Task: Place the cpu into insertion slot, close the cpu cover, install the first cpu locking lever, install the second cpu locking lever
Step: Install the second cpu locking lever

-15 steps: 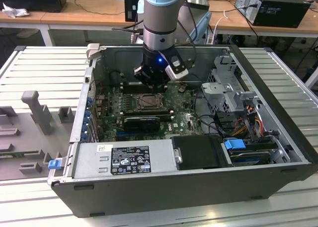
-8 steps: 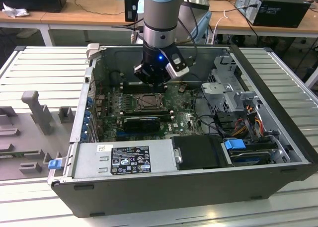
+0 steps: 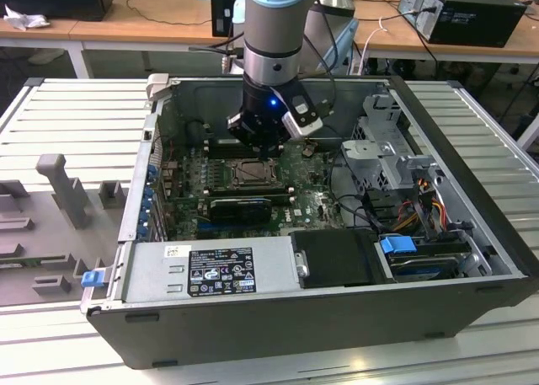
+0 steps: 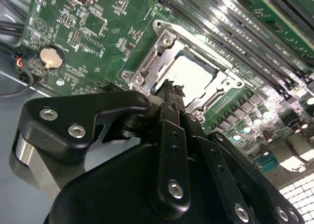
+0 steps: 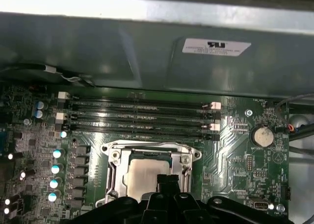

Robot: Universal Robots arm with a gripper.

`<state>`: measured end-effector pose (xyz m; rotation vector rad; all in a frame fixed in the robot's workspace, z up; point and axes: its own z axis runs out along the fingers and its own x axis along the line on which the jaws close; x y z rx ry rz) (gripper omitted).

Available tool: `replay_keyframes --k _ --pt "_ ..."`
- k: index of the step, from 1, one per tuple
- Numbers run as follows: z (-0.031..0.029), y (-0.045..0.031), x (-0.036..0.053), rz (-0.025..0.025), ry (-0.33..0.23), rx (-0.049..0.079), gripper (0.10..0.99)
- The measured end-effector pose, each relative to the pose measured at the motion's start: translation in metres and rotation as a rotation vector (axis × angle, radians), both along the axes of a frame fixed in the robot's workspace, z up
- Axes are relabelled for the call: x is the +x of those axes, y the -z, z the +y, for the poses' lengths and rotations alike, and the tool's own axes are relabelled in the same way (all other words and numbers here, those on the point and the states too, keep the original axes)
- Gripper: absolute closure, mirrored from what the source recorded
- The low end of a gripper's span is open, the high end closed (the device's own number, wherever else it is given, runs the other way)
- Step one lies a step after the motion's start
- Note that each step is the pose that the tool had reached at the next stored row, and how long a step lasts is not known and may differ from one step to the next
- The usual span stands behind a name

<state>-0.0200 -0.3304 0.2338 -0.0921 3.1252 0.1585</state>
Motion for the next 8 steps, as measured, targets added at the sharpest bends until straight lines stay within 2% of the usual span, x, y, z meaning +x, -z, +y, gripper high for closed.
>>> replay_keyframes --k 6,8 --pt "-0.0025 -0.0020 0.0000 0.0000 0.000 0.000 0.980" --pt "-0.0027 -0.0064 0.0000 0.0000 0.000 0.000 0.980"
